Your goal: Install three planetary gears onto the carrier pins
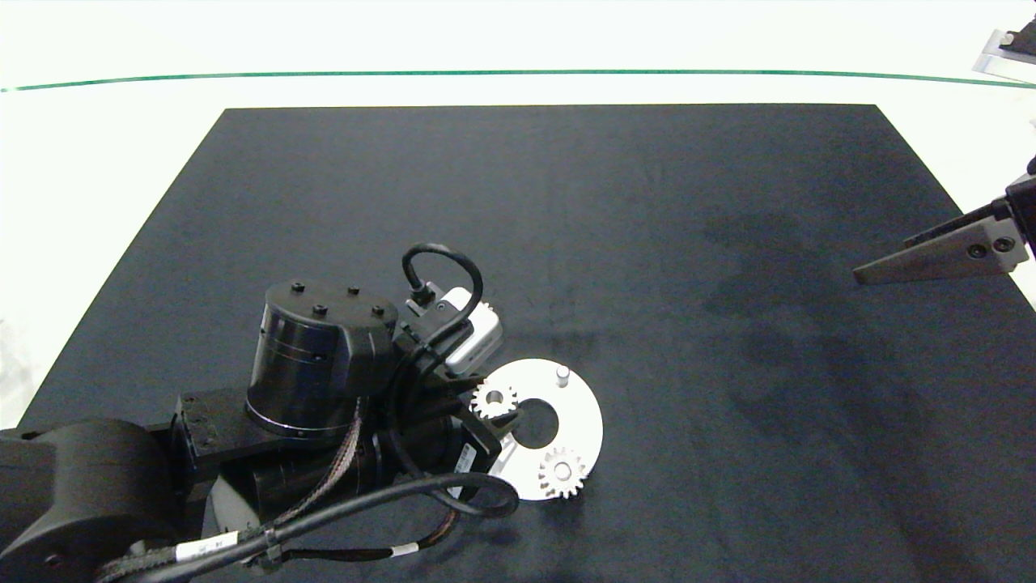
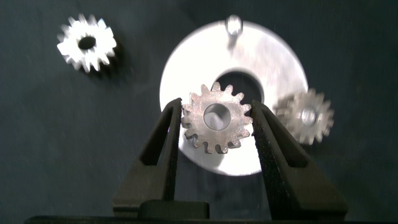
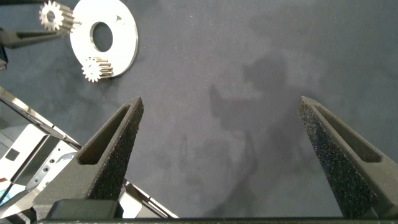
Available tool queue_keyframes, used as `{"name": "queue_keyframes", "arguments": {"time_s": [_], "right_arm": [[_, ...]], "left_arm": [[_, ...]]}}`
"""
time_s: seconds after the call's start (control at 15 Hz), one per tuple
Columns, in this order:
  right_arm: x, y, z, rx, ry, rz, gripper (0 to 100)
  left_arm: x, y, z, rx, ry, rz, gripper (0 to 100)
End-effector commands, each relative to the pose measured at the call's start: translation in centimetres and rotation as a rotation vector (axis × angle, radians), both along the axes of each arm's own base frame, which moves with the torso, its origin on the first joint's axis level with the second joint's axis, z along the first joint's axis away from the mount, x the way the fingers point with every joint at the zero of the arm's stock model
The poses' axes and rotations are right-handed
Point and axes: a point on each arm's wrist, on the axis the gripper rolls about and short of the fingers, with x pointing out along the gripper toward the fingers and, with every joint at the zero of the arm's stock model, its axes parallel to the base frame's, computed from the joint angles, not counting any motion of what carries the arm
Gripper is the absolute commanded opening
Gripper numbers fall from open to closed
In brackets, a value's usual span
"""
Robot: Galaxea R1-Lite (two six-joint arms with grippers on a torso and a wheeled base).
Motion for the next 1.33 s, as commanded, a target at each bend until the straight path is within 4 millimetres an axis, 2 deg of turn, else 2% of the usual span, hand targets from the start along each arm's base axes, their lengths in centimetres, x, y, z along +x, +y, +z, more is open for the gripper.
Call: {"name": "queue_keyframes", "arguments": {"time_s": [0.07,0.4,0.67,1.0,1.33], "right_arm": [[0.0,0.0,-0.1,0.000,0.008,0.003,100],[0.0,0.0,-0.1,-0.004,0.005,0.007,100],[0.0,0.0,-0.1,-0.007,0.005,0.012,100],[0.0,0.1,-0.1,-0.001,0.004,0.018,100],[-0.1,0.1,0.0,-0.001,0.002,0.018,100]], "left_arm": [[0.1,0.4,-0.7,0.016,0.014,0.016,22],[0.8,0.4,-0.2,0.011,-0.011,0.025,22],[1.2,1.3,0.0,0.020,-0.022,0.050,22],[0.3,1.6,-0.3,0.024,-0.010,0.040,22],[0.0,0.9,-0.8,0.034,0.006,0.017,22]]}}
